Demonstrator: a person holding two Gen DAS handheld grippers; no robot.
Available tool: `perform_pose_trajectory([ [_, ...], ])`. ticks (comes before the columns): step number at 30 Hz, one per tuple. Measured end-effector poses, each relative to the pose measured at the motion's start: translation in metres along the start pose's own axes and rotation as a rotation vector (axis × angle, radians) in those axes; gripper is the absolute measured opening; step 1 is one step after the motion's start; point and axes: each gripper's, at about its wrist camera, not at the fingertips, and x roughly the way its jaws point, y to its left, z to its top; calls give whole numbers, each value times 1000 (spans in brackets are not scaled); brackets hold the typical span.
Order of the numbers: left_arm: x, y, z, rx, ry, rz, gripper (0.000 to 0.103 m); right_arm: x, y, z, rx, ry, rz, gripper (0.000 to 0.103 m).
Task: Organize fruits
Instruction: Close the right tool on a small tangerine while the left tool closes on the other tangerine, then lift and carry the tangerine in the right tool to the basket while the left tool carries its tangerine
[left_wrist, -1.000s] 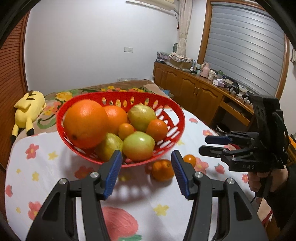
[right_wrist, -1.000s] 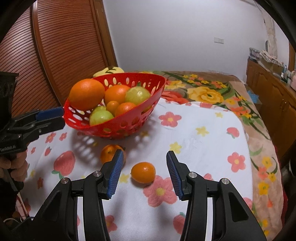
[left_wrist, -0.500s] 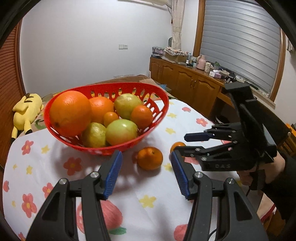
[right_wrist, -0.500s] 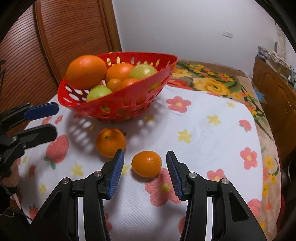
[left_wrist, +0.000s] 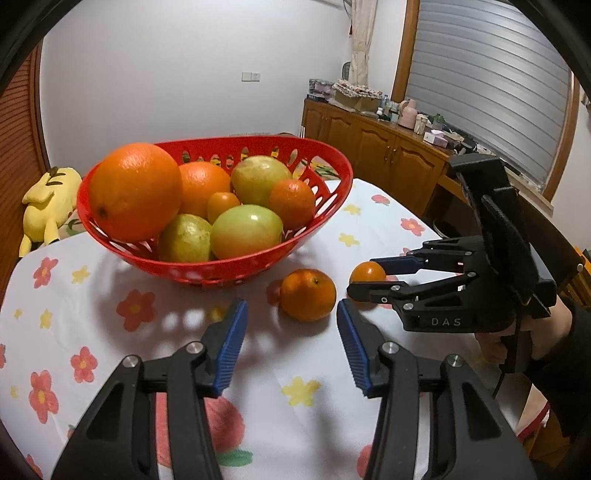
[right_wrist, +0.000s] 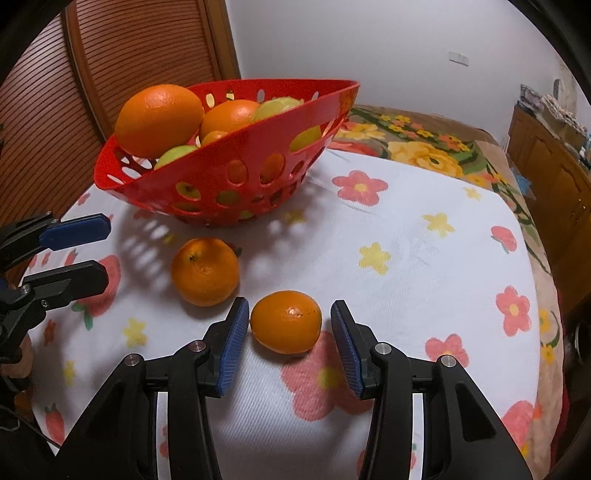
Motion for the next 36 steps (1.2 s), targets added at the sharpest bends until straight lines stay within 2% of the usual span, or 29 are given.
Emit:
perform_pose_trajectory([
  [1,2,-1,0,1,7,-2,50,0,1,0,-3,1,2,38],
  [14,34,-11,9,-12,79,-33,50,-32,-5,-11,13,-52,8,38],
  [32,74,-27,17,27,147,28,54,-46,-8,-21,30,-84,15,38],
  [34,72,-26,16,31,127,35,45,-47,-8,-22,29,-84,12,38],
  [36,69,-26,13,35,125,29,44,-47,-8,-22,29,-83,12,38],
])
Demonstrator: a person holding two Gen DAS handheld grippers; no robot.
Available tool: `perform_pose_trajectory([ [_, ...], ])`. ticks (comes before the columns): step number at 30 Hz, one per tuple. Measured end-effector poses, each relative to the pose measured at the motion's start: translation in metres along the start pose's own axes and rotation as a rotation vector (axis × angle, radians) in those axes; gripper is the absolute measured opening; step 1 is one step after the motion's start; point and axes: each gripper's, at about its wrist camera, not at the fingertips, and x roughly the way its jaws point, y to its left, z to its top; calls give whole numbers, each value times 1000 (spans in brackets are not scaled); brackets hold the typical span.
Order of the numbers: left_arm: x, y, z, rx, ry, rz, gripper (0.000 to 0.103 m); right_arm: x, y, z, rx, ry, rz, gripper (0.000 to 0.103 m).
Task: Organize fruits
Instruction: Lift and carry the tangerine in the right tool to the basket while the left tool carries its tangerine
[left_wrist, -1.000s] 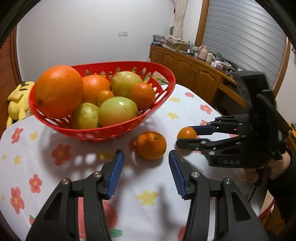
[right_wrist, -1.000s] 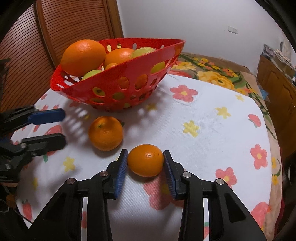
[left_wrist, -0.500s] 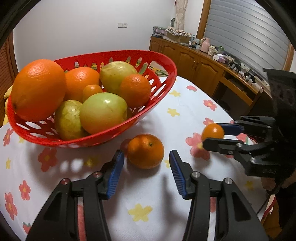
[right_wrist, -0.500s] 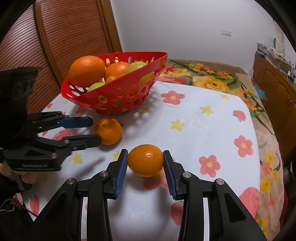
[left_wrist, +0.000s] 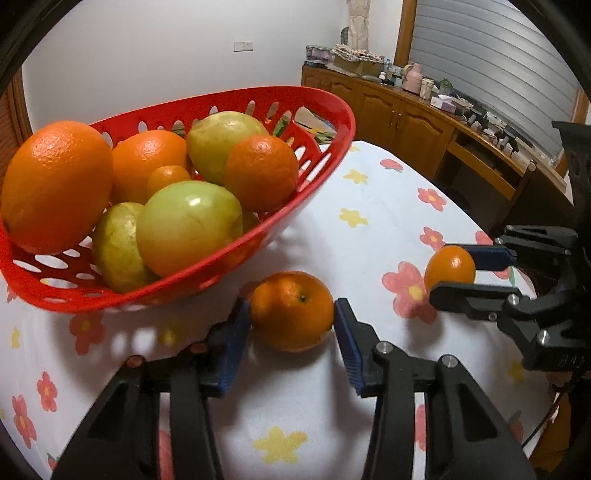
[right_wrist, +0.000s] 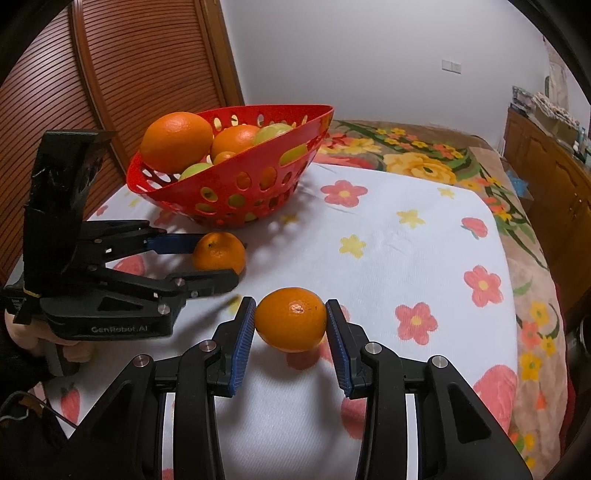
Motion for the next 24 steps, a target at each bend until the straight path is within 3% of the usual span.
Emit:
perform_pose_trajectory([
  [11,-57,2,-14,-20,-87,-57,44,-14,6,6,-5,-31,-2,38],
  [24,-120,16,-2,-31,-228,-44,44,-45,24,30,-39,-96,-11,38],
])
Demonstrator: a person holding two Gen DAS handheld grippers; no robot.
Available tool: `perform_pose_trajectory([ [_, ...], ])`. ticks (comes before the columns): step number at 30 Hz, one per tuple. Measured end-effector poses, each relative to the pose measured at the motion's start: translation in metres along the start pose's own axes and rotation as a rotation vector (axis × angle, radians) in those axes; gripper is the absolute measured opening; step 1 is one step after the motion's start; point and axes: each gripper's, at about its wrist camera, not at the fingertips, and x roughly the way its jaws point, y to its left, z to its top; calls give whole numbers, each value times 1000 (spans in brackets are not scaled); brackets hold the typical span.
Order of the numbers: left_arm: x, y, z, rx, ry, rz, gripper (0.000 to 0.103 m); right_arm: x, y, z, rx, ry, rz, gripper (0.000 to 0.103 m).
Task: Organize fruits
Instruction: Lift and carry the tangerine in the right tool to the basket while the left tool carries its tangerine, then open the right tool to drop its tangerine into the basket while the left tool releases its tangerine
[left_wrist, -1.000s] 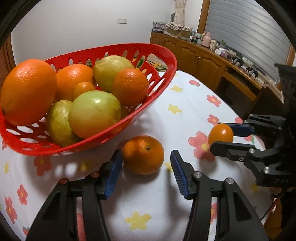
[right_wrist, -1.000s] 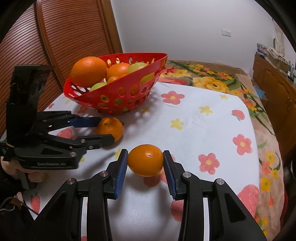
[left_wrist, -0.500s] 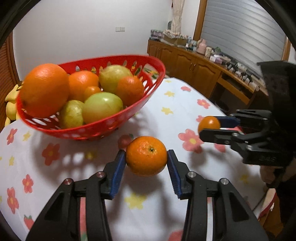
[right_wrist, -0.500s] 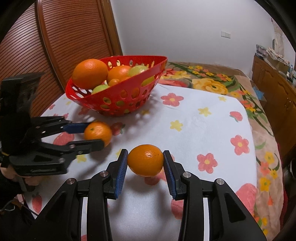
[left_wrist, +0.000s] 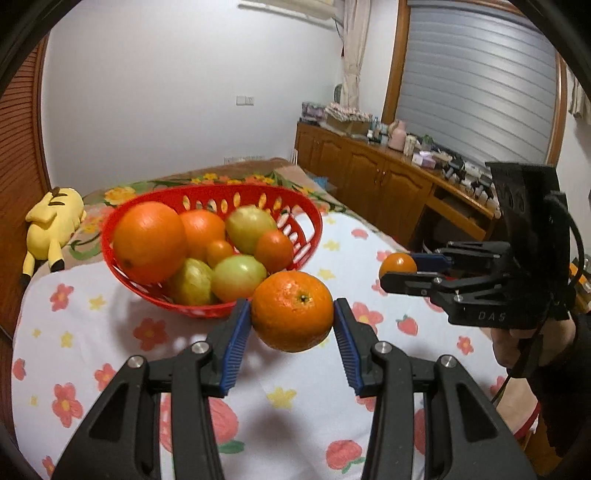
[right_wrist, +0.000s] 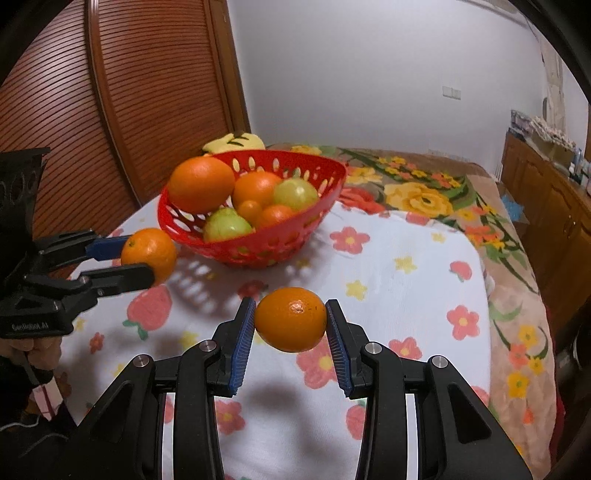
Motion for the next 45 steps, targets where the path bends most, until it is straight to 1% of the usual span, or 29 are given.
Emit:
perform_pose_trajectory([
  [4,-9,6,8,0,-27,12,44,-5,6,9,-16,-18,3,38],
  [11,-16,19,16,-3,-52,40,44,-6,7,26,-33,-36,-2,38],
  [20,-17,25,14,-16,-56,48,44,-4,7,38,-31,-47,-4,38],
  [29,7,35,23,-30,-33,57,44,8,1,54,-42,-46,1,38],
  [37,37,45,41,-31,-8,62,44,37,-8,78,-60,-35,30,38],
  [45,60,53,55,-35,5,54,46,66,-25,94,-54,-11,53,38],
])
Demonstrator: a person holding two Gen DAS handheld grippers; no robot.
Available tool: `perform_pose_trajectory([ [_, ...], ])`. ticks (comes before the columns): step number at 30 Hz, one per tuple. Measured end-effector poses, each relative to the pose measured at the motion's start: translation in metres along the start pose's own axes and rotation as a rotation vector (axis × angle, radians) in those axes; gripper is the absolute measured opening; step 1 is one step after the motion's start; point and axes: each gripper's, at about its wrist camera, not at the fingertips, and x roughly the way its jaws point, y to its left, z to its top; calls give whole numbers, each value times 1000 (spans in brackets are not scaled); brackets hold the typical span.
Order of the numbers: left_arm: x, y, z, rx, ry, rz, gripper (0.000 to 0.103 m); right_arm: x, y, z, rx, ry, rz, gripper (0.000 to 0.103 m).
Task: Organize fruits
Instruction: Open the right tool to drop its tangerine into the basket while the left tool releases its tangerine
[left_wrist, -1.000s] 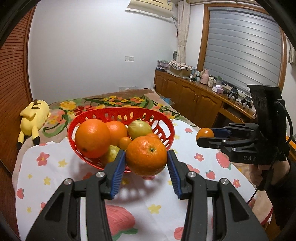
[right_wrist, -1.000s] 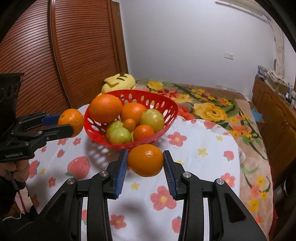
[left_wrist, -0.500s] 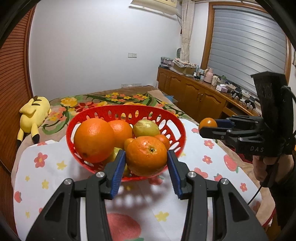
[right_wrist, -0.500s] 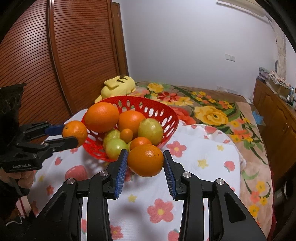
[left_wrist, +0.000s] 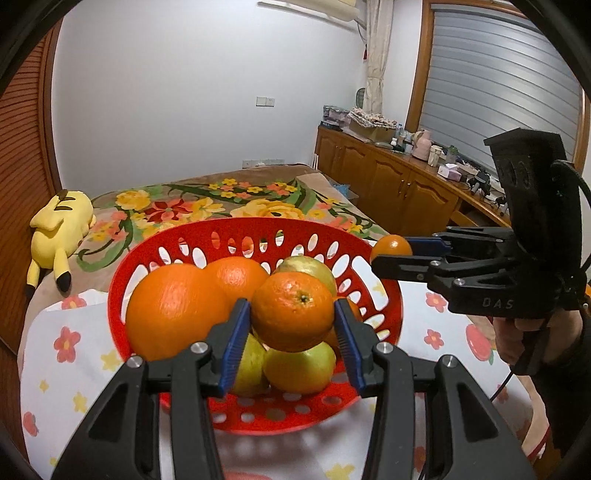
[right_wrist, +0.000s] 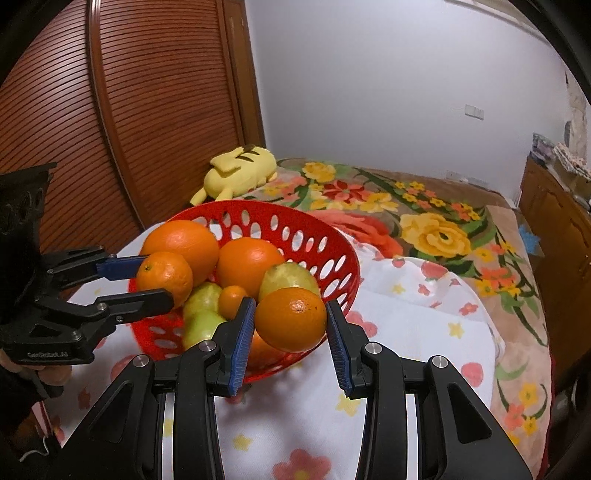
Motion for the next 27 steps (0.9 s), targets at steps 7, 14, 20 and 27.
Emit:
perform_pose_trajectory([
  [7,8,11,6,-16,-7,-5,48,16,-7,10,-2,17,7,38],
  [14,-3,24,10,-20,-33,11,50,37,-5,23,-19,38,13,38],
  [20,-13,38,13,-22,-56,37,50,58,-1,38,-36,57,24,38],
  [27,-16,54,10,-37,-55,62,51,76,4,48,-50,84,19,38],
])
